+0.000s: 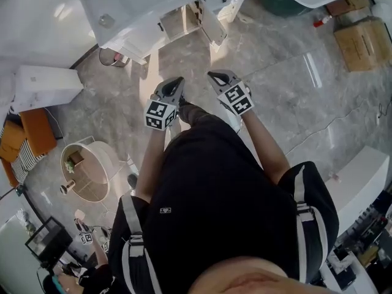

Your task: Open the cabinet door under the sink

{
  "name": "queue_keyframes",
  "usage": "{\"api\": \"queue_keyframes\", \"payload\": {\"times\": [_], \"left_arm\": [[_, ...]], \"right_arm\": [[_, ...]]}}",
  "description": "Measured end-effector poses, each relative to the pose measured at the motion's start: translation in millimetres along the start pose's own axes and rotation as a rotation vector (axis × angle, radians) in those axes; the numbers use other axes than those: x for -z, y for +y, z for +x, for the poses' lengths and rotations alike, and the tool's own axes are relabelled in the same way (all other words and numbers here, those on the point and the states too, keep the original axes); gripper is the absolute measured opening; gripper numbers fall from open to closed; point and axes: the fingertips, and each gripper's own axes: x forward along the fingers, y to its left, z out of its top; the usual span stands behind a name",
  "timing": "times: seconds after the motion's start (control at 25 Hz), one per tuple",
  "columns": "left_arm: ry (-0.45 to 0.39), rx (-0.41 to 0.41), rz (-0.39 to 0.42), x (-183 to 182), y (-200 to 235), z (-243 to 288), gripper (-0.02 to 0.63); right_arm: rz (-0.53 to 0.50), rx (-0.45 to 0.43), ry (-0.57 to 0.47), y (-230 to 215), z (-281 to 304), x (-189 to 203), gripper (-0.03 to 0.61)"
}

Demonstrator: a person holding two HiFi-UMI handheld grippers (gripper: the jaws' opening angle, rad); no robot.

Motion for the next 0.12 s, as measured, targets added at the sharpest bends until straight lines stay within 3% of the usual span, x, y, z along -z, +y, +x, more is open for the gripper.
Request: {"api": "queue_keyframes", "payload": {"times": [0.12], "left_arm": [[-0.008, -0.009, -0.012, 2.0, -0.2, -6.5, 0.017]], "right_arm": [[0.003, 0.002, 0.008, 3.7, -2.2, 5.5, 0.061]]}}
